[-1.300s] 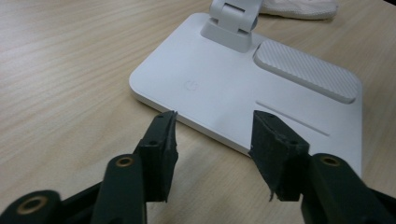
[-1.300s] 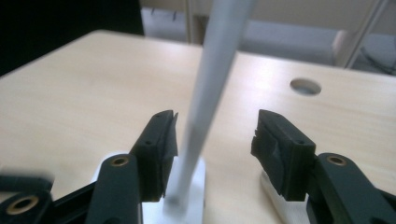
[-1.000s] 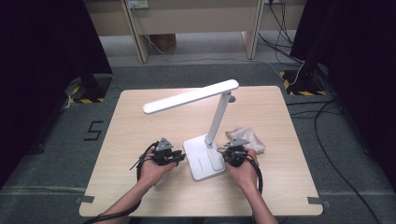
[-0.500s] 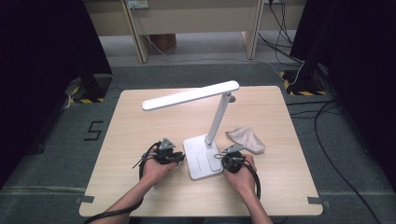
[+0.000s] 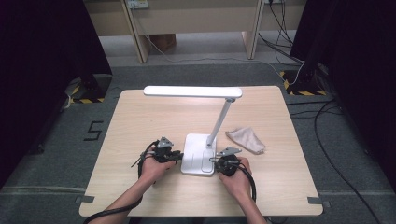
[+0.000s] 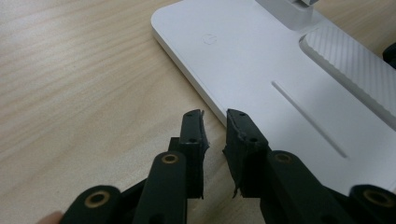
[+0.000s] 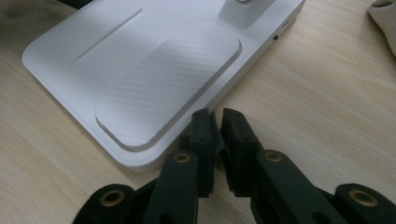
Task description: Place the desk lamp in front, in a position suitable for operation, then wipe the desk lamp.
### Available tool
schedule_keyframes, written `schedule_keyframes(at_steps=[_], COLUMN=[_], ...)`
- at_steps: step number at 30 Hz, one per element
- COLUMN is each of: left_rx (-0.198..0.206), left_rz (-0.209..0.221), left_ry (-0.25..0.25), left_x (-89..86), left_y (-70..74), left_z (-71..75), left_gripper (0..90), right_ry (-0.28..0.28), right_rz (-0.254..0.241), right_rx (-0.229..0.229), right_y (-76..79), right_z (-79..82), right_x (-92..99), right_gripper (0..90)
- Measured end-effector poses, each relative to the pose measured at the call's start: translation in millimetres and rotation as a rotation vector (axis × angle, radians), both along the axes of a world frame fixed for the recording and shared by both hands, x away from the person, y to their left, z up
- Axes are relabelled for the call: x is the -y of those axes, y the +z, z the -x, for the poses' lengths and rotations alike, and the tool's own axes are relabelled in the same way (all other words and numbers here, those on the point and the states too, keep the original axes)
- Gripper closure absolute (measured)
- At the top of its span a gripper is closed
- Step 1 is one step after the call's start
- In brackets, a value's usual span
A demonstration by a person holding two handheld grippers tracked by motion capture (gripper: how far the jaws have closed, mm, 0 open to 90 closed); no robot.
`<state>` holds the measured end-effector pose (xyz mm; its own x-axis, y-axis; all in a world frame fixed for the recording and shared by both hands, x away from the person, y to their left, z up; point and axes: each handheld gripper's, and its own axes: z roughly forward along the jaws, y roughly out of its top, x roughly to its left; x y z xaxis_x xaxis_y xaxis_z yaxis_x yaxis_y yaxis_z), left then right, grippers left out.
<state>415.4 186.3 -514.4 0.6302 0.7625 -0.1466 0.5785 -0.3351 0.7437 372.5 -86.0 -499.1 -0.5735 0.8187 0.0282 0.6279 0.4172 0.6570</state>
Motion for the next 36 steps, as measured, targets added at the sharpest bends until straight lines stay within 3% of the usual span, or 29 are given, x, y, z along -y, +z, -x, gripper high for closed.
schedule_keyframes(at_steps=[2, 7, 12, 16, 22, 28, 36], left_rx=[0.008, 0.078, 0.098, 0.103, 0.127, 0.12, 0.118], left_rz=[0.011, 0.06, 0.083, 0.092, 0.096, 0.1, 0.1], left_ry=[-0.001, -0.011, 0.003, 0.048, 0.059, 0.069, 0.073], left_x=[-2.5, -22.0, -37.4, -48.9, -53.4, -56.2, -59.8], left_y=[1.1, 11.3, 12.9, 8.7, 10.5, 5.2, 1.1], left_z=[2.5, 15.9, 26.4, 38.2, 45.6, 48.1, 50.1], left_gripper=[73.8, 62.4, 50.0, 43.4, 41.7, 41.9, 42.2], right_ry=[-0.008, -0.064, -0.117, -0.179, -0.224, -0.252, -0.27], right_rz=[-0.004, -0.027, -0.035, -0.064, -0.075, -0.086, -0.031], right_rx=[0.006, 0.092, 0.125, 0.16, 0.164, 0.182, 0.22], right_y=[1.3, 10.2, 13.5, 15.3, 14.6, 15.9, 21.3], right_z=[0.8, 8.5, 10.2, 9.3, 12.9, 15.8, -8.9], right_x=[1.5, 25.4, 48.0, 72.4, 88.6, 94.9, 105.2], right_gripper=[73.6, 58.4, 51.4, 49.2, 48.7, 47.4, 41.3])
